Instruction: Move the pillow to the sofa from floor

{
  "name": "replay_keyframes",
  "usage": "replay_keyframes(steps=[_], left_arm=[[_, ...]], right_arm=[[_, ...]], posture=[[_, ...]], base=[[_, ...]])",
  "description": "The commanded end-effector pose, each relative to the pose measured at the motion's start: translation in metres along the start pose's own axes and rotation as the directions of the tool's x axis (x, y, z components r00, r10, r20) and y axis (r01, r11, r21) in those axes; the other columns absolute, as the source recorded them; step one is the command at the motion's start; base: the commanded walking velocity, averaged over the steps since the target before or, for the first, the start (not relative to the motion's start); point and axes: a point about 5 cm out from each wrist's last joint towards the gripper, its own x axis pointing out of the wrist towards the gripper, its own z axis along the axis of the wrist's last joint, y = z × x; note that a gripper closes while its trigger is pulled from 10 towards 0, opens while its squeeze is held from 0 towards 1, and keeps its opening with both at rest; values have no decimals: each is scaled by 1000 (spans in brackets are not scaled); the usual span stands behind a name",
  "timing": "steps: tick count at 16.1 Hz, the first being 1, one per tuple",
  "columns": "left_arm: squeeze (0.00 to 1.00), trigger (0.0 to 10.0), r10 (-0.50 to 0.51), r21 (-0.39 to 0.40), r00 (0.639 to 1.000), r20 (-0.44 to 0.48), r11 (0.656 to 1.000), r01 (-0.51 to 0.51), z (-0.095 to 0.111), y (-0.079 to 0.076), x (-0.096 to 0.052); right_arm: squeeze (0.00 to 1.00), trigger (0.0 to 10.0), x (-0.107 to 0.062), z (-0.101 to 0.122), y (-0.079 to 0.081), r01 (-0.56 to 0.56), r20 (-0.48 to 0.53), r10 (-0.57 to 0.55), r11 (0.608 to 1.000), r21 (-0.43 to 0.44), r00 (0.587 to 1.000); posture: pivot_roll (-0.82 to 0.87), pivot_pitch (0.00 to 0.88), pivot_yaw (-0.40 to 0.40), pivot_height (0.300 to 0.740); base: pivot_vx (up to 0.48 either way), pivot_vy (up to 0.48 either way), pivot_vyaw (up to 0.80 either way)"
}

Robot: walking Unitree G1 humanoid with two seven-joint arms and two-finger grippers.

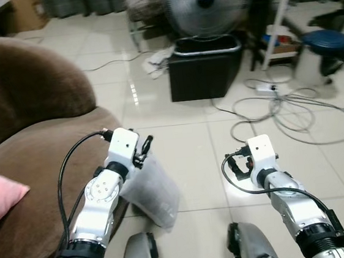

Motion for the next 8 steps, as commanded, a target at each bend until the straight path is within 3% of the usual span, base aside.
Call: replay_keyframes(steps=[1, 3, 5, 8], left_arm=[[0, 10000, 39, 4, 999, -4, 999, -39, -3, 9, -1], [0, 10000, 49, -4, 999, 17, 999, -49, 3, 13, -1], [0, 10000, 56, -9, 998, 20, 998, -55, 1, 15, -2], [0, 10000, 61, -21, 998, 15, 998, -61, -1, 16, -5]], right_arm=[[0, 10000, 2, 9, 5, -29, 16, 29, 999, -24, 999], [0, 10000, 3, 13, 7, -44, 31, 44, 999, 19, 999], [0, 10000, 2, 12, 9, -65, 26, 64, 998, 17, 998], [0, 10000, 1, 11, 8, -65, 21, 64, 998, 26, 998]], posture=[[60, 0, 22, 586], [64, 0, 18, 586], [68, 0, 11, 586], [70, 0, 13, 586]], base=[[0, 0, 0], [0, 0, 0], [0, 0, -675], [274, 0, -779]])
